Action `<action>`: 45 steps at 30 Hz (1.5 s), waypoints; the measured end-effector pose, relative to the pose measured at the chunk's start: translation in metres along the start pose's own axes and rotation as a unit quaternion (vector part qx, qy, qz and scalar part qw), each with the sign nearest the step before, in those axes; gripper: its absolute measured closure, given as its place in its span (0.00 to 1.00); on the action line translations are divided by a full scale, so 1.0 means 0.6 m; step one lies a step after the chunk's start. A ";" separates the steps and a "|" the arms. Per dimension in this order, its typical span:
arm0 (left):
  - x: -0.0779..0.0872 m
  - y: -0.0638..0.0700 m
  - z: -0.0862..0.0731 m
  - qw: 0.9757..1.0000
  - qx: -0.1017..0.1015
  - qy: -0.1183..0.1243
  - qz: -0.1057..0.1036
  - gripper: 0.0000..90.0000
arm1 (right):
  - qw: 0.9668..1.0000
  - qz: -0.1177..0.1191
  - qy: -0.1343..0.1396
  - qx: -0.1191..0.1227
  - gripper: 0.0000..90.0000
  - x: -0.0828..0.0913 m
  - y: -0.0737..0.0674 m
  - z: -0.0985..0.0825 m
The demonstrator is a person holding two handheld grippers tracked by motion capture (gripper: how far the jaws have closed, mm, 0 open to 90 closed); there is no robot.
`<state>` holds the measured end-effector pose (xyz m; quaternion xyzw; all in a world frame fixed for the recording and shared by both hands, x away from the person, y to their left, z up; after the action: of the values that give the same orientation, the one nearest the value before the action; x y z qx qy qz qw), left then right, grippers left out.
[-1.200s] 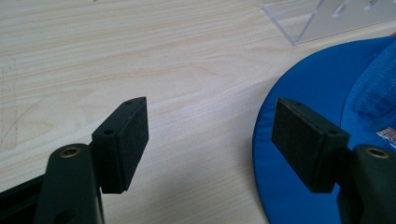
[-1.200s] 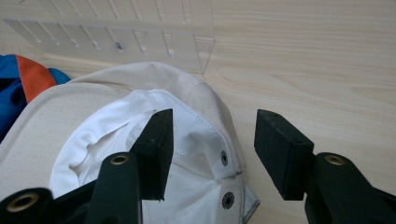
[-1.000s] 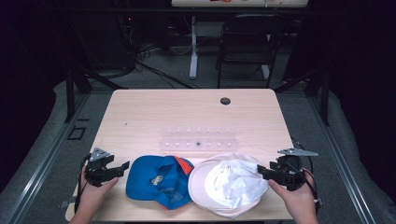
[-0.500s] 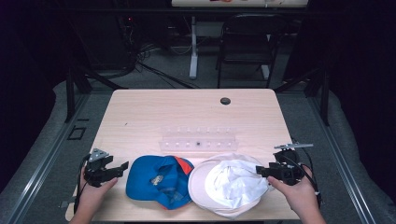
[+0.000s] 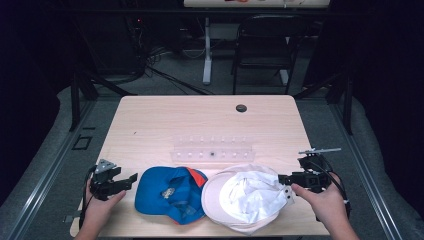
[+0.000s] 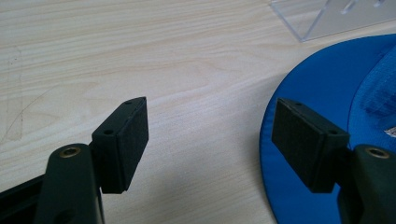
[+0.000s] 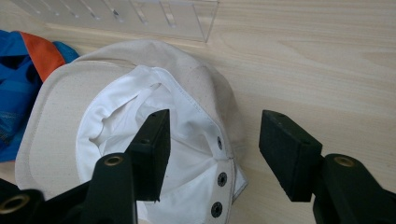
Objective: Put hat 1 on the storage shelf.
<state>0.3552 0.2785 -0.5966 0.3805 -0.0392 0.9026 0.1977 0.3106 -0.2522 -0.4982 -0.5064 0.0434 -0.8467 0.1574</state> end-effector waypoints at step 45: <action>-0.007 0.003 -0.002 1.000 -0.002 -0.001 0.001 0.31 | 0.991 0.017 -0.106 -0.079 0.62 -0.060 0.030 -0.040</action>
<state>0.3564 0.2757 -0.5999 0.3809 -0.0414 0.9023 0.1975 0.3094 -0.2604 -0.5443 -0.6032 0.1020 -0.7795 0.1347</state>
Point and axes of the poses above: each handheld gripper's, and its own axes: x roughly backward along the jaws, z roughly out of its top, y roughly to its right, the point moved 6 cm from there along -x, roughly forward along the jaws, and after that the axes turned 2 degrees about -y, right-handed, at the moved point
